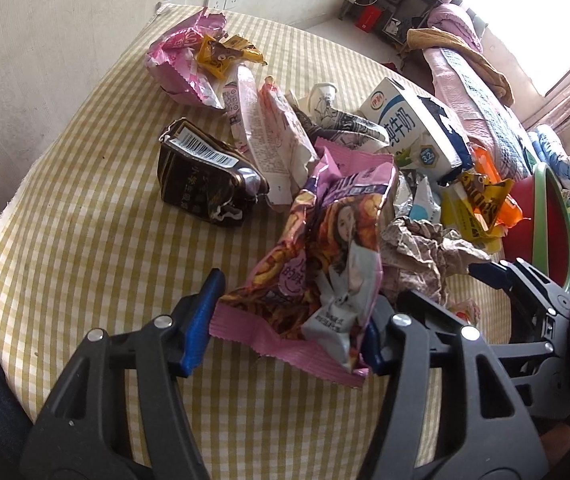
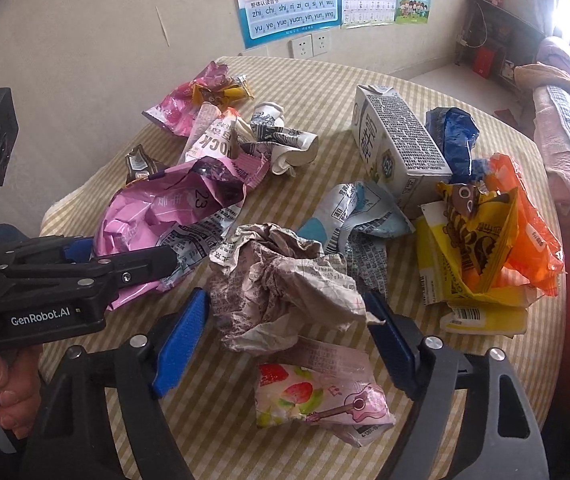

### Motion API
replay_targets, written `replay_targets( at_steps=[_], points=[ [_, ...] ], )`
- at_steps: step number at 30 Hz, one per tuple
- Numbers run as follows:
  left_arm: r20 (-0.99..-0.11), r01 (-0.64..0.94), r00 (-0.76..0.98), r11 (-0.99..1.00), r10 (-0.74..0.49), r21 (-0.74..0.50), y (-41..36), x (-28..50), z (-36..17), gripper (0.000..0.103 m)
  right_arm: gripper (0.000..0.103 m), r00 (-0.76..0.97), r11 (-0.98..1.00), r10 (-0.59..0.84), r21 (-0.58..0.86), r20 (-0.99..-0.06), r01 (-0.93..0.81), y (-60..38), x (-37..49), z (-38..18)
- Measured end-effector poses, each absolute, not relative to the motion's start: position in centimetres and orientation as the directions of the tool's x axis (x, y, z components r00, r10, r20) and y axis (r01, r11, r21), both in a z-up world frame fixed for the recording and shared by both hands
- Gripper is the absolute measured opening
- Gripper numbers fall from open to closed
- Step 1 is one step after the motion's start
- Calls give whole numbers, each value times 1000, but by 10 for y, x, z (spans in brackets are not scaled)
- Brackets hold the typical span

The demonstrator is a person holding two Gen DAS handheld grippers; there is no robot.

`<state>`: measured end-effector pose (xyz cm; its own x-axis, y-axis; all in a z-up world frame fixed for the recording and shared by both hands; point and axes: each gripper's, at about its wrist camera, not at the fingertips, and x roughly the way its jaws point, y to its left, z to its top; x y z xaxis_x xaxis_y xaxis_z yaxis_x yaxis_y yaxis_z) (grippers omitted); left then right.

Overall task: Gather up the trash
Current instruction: 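Grasp the pink snack wrapper with the left tool while the right tool grasps crumpled beige paper, then carry both held wrappers over the green-rimmed red bin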

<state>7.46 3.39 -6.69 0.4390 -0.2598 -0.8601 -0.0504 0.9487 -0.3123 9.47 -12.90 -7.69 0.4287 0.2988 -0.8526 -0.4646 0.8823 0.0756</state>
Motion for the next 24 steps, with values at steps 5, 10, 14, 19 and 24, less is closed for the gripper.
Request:
replay_targets(
  at_steps=[5, 10, 14, 19, 24],
  points=[
    [-859, -40, 447, 954, -249, -297, 32, 71, -64, 52, 49, 423, 877, 322, 99, -847, -469, -131, 91, -72],
    [-861, -28, 447, 959, -242, -284, 29, 66, -61, 49, 34, 397, 872, 361, 155, -844, -464, -137, 86, -68],
    [-856, -23, 455, 958, -244, -286, 29, 59, -55, 48, 27, 396, 869, 376, 172, -838, -463, -143, 80, -61],
    [-843, -18, 483, 959, -239, -282, 29, 47, -41, 47, 26, 407, 868, 401, 199, -821, -455, -153, 73, -47],
    [-824, -20, 520, 961, -225, -276, 30, 38, -24, 47, 26, 430, 865, 418, 206, -801, -457, -160, 62, -31]
  ],
)
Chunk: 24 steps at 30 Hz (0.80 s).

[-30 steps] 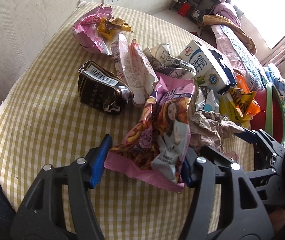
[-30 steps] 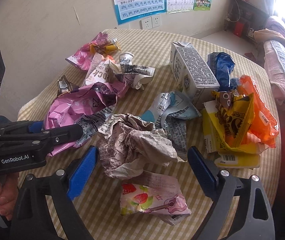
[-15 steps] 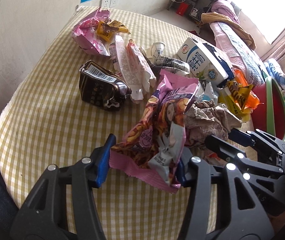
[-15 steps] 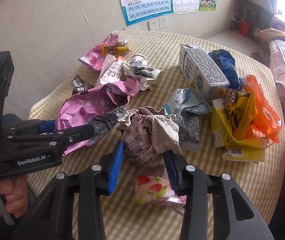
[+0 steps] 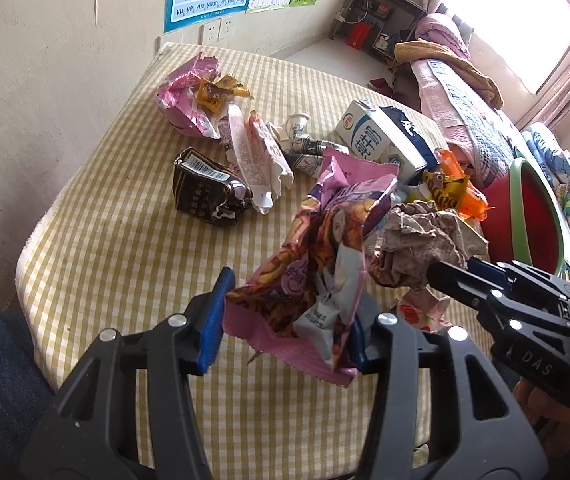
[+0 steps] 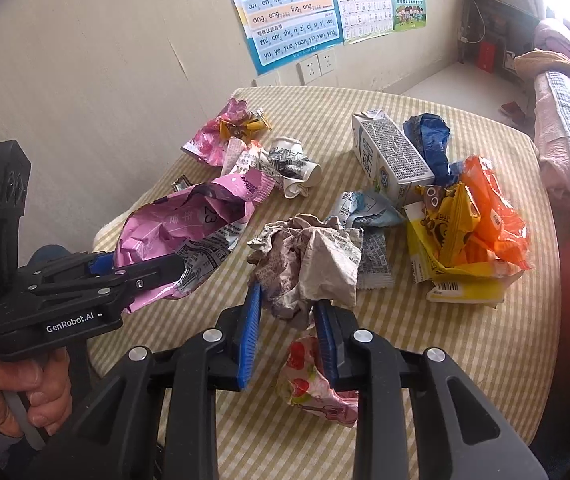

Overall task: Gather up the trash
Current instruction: 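Carry both held wrappers over the green-rimmed red bin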

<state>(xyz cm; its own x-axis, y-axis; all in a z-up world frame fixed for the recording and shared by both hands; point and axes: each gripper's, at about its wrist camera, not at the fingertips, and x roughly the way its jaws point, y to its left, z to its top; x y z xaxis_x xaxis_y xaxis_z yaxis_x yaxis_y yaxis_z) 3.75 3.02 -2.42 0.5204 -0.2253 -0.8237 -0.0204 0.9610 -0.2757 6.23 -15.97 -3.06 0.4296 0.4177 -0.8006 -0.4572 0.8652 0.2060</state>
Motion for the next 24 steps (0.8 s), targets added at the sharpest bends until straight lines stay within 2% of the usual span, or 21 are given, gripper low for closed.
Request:
replay_targets(
  at_steps=[11, 24],
  points=[
    [-784, 16, 577, 962, -231, -272, 13, 36, 16, 47, 26, 544, 895, 388, 161, -744, -417, -186, 48, 16],
    [-728, 232, 587, 935, -354, -268, -77, 78, 65, 47, 26, 664, 962, 266, 149, -699, -228, -281, 60, 50]
  ],
)
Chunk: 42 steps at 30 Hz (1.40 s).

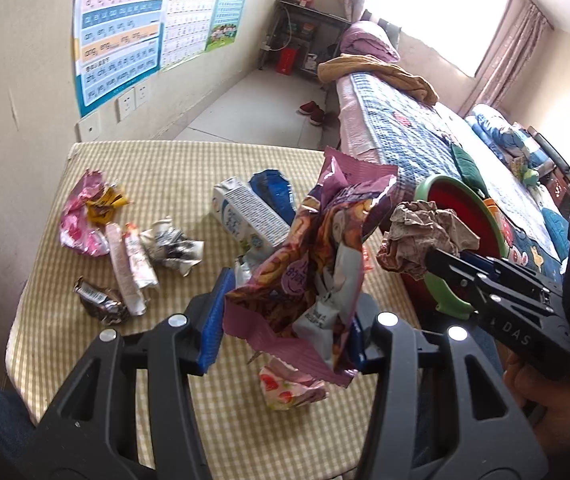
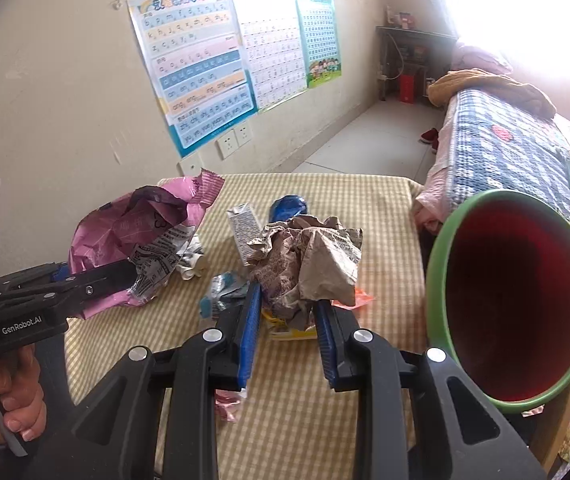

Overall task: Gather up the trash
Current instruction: 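Carry both held wrappers over the green-rimmed red bin, then open both tools to drop the wrappers into the bin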

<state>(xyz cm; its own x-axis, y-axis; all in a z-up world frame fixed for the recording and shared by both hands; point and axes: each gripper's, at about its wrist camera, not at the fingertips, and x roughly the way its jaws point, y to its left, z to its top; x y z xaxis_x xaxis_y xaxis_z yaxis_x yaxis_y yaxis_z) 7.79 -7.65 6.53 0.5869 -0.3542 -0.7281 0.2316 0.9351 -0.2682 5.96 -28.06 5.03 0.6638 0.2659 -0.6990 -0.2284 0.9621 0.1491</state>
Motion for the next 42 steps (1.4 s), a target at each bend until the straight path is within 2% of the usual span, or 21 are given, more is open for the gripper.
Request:
replay_targets(
  at_steps=[16, 26, 27, 28, 29, 30, 31, 32, 36, 39, 42],
  points=[
    [-700, 481, 484, 828, -524, -288, -225, 112, 84, 47, 26, 729, 988, 33, 135, -683, 82, -438, 57, 57],
    [-718, 552, 409, 780, -563, -297, -294, 135, 75, 48, 27, 705, 974, -27, 139, -709, 177, -494, 58, 36],
    [-722, 555, 400, 776, -564, -299, -300, 138, 73, 49, 29, 700, 974, -26, 141, -714, 179, -496, 59, 33],
    [-727, 554, 394, 776, -562, -300, -305, 143, 71, 54, 31, 694, 974, -28, 137, -719, 182, -497, 60, 31],
    [-733, 553, 388, 777, -559, -300, -309, 146, 69, 61, 37, 689, 974, -40, 126, -724, 189, -498, 60, 28],
    [-735, 547, 391, 782, -554, -298, -311, 149, 68, 73, 54, 684, 974, -52, 116, -728, 197, -498, 60, 26],
    [-734, 542, 397, 786, -551, -298, -314, 151, 68, 75, 63, 685, 973, -56, 113, -726, 199, -499, 59, 25],
    [-734, 536, 399, 789, -549, -299, -314, 153, 67, 77, 64, 687, 973, -59, 111, -724, 200, -499, 58, 25],
    [-727, 501, 429, 811, -536, -302, -297, 151, 68, 95, 79, 685, 974, -74, 95, -725, 205, -499, 52, 23],
    [-726, 480, 450, 827, -519, -293, -280, 148, 68, 98, 94, 681, 976, -97, 66, -726, 209, -492, 49, 25],
    [-725, 465, 473, 841, -501, -278, -258, 140, 69, 98, 96, 693, 980, -86, 64, -716, 187, -479, 46, 30]
  ],
)
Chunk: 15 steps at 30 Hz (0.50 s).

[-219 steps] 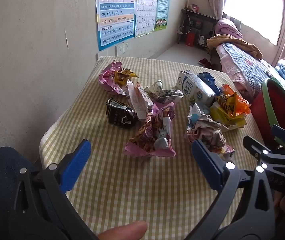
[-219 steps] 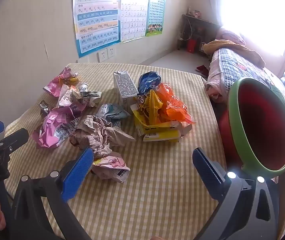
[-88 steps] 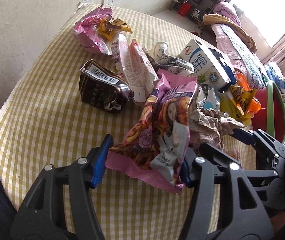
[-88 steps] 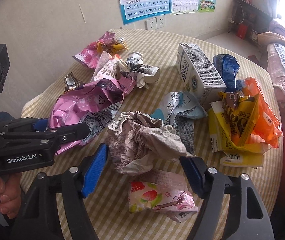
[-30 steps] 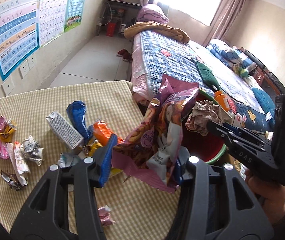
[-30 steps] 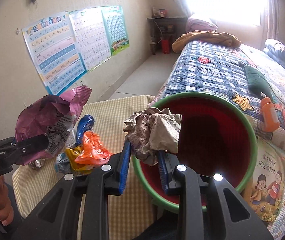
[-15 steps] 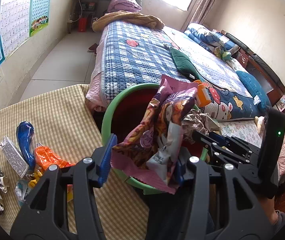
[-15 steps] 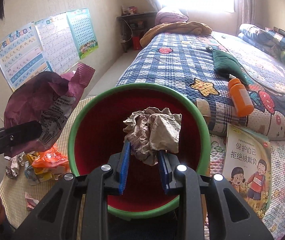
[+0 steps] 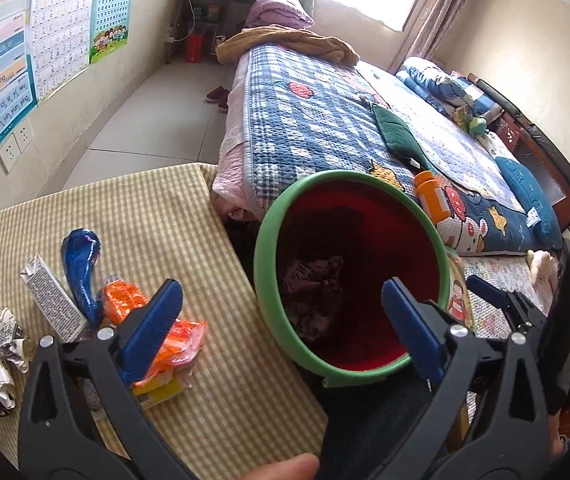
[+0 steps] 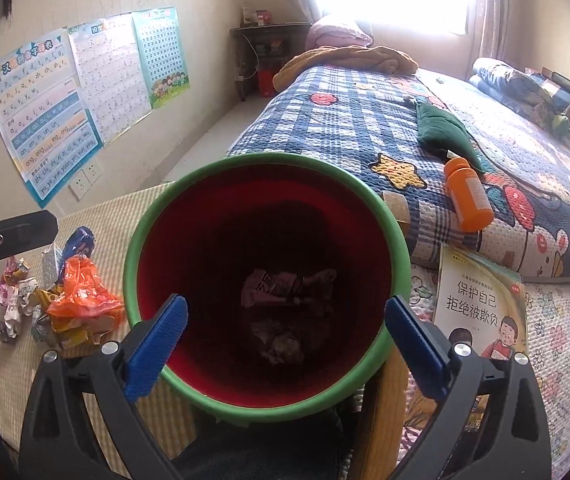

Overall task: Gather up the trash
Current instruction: 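Open both tools to drop the wrappers into the bin, then grasp the strawberry-print wrapper with the right tool while the left tool grasps the brown barcode packet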

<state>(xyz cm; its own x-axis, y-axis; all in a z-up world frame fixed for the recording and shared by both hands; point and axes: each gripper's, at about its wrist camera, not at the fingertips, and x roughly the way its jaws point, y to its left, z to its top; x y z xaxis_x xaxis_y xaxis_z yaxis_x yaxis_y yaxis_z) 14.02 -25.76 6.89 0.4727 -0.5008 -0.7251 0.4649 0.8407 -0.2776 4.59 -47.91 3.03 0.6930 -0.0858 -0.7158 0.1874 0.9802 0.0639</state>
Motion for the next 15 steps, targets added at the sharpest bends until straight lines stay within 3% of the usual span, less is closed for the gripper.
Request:
replay_targets(
  at_steps=[15],
  points=[
    [-754, 211, 567, 944, -330, -255, -96, 99, 49, 98, 96, 699, 994, 113, 79, -706, -81, -341, 68, 37]
  ],
)
